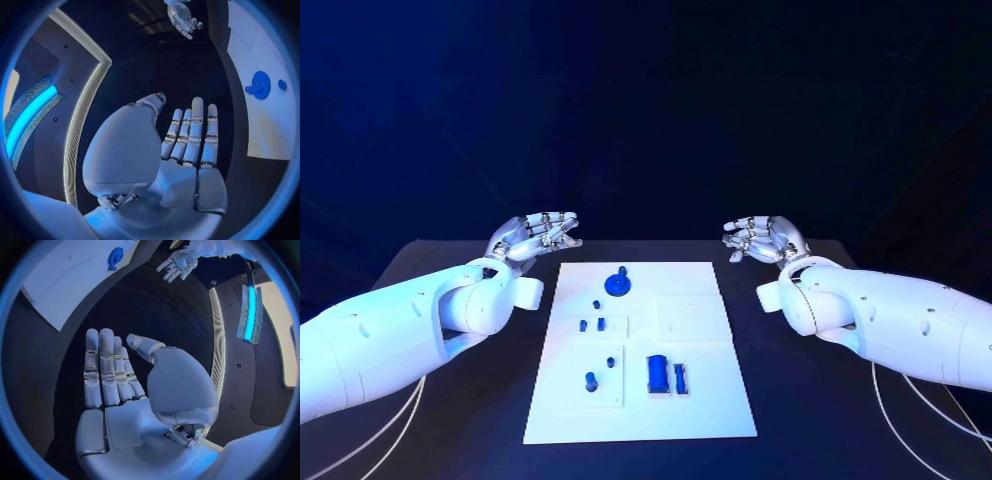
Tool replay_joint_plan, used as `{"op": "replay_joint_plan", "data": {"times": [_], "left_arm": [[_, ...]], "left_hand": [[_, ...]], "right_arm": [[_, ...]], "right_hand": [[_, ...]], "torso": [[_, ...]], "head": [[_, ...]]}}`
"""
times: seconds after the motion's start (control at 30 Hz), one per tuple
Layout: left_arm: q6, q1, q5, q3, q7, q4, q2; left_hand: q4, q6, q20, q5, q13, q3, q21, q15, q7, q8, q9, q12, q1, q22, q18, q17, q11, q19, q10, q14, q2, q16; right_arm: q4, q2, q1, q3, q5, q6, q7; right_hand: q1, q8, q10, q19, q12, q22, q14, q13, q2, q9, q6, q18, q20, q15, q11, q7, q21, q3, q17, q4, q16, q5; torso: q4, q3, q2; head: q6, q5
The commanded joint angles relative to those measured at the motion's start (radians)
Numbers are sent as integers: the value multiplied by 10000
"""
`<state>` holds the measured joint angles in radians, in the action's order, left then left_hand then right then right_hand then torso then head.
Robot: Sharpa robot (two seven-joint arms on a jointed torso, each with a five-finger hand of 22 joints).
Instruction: Assemble the parts on the task board
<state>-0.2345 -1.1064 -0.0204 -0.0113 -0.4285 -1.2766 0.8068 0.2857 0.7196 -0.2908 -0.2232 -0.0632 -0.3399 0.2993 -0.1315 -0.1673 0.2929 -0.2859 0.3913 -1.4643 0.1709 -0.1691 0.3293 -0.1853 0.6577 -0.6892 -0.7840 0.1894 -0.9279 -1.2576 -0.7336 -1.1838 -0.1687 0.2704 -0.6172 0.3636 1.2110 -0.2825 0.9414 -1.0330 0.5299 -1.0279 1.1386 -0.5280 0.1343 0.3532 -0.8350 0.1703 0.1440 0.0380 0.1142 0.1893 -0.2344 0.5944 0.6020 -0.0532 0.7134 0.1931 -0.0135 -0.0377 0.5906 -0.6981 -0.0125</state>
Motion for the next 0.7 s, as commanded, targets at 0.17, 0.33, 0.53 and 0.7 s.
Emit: {"op": "replay_joint_plan", "data": {"times": [0.17,0.33,0.53,0.7], "left_arm": [[-252,22,53,4,-77,-55,-50],[-955,97,74,19,-192,-452,-80],[-2604,272,122,54,-463,-1382,-150],[-4112,432,167,86,-711,-2233,-214]], "left_hand": [[-2857,-7196,2908,2232,632,3399,-2993,1315,1673,-2929,2859,-3913,5580,-1709,1691,-3293,1853,-6577,6892,7840,-1894,9279],[-2857,-7196,2908,2232,632,3399,-2993,1315,1673,-2929,2859,-3913,7237,-1709,1691,-3293,1853,-6577,6892,7840,-1894,9279],[-2857,-7196,2908,2232,632,3399,-2993,1315,1673,-2929,2859,-3913,14643,-1709,1691,-3293,1853,-6577,6892,7840,-1894,9279],[-2857,-7196,2908,2232,632,3399,-2993,1315,1673,-2929,2859,-3913,14643,-1709,1691,-3293,1853,-6577,6892,7840,-1894,9279]], "right_arm": [[-144,-2,85,113,-204,-68,156],[-850,-112,382,486,-796,-413,489],[-2269,-331,978,1235,-1986,-1109,1160],[-2980,-442,1277,1611,-2583,-1457,1496]], "right_hand": [[-4538,2825,-9414,10330,-5299,10279,-4333,5280,-1343,-3532,8350,-1703,-1440,-380,-1142,-1893,2344,-5944,-6020,532,-7134,-1931],[-12110,2825,-9414,10330,-5299,10279,-11386,5280,-1343,-3532,8350,-1703,-1440,-380,-1142,-1893,2344,-5944,-6020,532,-7134,-1931],[-12110,2825,-9414,10330,-5299,10279,-11386,5280,-1343,-3532,8350,-1703,-1440,-380,-1142,-1893,2344,-5944,-6020,532,-7134,-1931],[-12110,2825,-9414,10330,-5299,10279,-11386,5280,-1343,-3532,8350,-1703,-1440,-380,-1142,-1893,2344,-5944,-6020,532,-7134,-1931]], "torso": [[18,46,-58],[67,183,-226],[127,353,-434],[135,377,-464]], "head": [[130,26],[483,67],[918,117],[981,125]]}}
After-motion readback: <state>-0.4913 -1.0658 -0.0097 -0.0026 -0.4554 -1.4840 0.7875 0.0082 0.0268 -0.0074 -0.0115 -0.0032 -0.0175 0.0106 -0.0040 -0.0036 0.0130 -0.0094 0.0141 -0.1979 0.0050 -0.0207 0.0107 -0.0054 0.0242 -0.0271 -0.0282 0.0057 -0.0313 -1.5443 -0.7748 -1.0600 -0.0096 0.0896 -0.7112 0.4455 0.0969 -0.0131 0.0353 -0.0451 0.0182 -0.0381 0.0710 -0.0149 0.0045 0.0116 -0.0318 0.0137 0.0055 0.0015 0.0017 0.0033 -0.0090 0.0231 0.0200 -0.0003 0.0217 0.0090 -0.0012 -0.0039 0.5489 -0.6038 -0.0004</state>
